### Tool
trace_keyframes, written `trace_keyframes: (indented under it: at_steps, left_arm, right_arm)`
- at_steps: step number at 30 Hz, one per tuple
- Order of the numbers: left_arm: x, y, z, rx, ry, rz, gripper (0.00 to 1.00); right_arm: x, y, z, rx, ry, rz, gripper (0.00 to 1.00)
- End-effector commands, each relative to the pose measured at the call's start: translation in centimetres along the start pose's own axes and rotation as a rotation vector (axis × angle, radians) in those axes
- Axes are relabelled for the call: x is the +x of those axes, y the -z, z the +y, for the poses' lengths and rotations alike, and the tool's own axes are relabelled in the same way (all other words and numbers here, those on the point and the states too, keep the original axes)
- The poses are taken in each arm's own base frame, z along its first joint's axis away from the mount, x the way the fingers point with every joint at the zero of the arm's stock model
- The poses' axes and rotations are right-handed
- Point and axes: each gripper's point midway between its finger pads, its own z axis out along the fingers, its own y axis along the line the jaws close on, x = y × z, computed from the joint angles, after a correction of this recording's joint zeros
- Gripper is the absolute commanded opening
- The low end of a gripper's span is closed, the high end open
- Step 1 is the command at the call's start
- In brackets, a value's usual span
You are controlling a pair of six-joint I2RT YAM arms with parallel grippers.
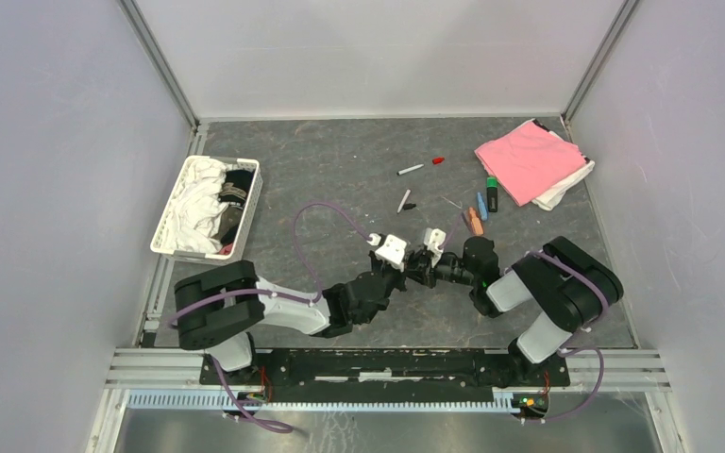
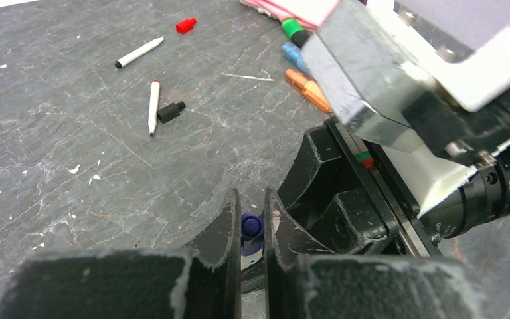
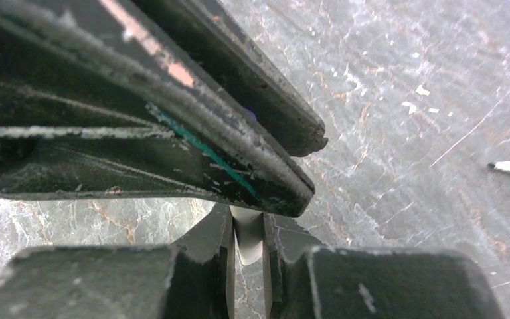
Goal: Insert the pens into the pen caps
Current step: Press the pen cap onto the pen.
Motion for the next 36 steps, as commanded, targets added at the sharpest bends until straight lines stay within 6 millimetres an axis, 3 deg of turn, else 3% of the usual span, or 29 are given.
trace_keyframes:
  at_steps: [1, 4, 6, 9, 11, 14, 19, 23, 27, 36]
  left_arm:
    - [12.6, 4.7, -2.1, 0.207, -0.242, 0.366, 0.02]
    - [17.1, 5.5, -1.7, 0.224, -0.258, 0.455, 0.02]
    - [19.0, 6.2, -1.6, 0.237, -0.244, 0.489, 0.02]
    - [20.2, 7.0, -1.5, 0.236, -0.22, 0.503, 0.02]
    - [19.9, 7.1, -1.3, 0.222, -0.209, 0.491, 0.02]
    - [18.1, 6.6, -0.8, 0.182, -0.212, 0.453, 0.02]
    - [12.7, 5.2, -1.2, 0.115, -0.204, 0.382, 0.03]
    - [8.8, 4.4, -1.5, 0.099, -0.136, 0.331, 0.12]
    - [5.5, 4.0, -1.3, 0.09, -0.06, 0.287, 0.14]
    - [-0.6, 3.4, -1.3, 0.072, 0.036, 0.218, 0.3]
  right_arm:
    - [-12.4, 0.7, -6.6, 0.292, 0.249, -0.416, 0.0]
    - [-10.3, 0.6, -6.7, 0.304, 0.224, -0.372, 0.0]
    - [-9.5, 0.5, -6.7, 0.303, 0.215, -0.352, 0.0]
    - [-9.0, 0.4, -6.5, 0.294, 0.199, -0.346, 0.0]
    - [-9.0, 0.3, -6.7, 0.298, 0.196, -0.347, 0.0]
    - [-9.9, 0.3, -6.8, 0.296, 0.22, -0.361, 0.0]
    - [-11.9, 0.0, -6.4, 0.247, 0.249, -0.367, 0.0]
    - [-12.7, -0.3, -5.3, 0.168, 0.251, -0.36, 0.0]
    - [-12.7, -1.0, -5.0, 0.096, 0.2, -0.301, 0.0]
    - [-12.5, -1.3, -3.7, -0.017, 0.136, -0.233, 0.0]
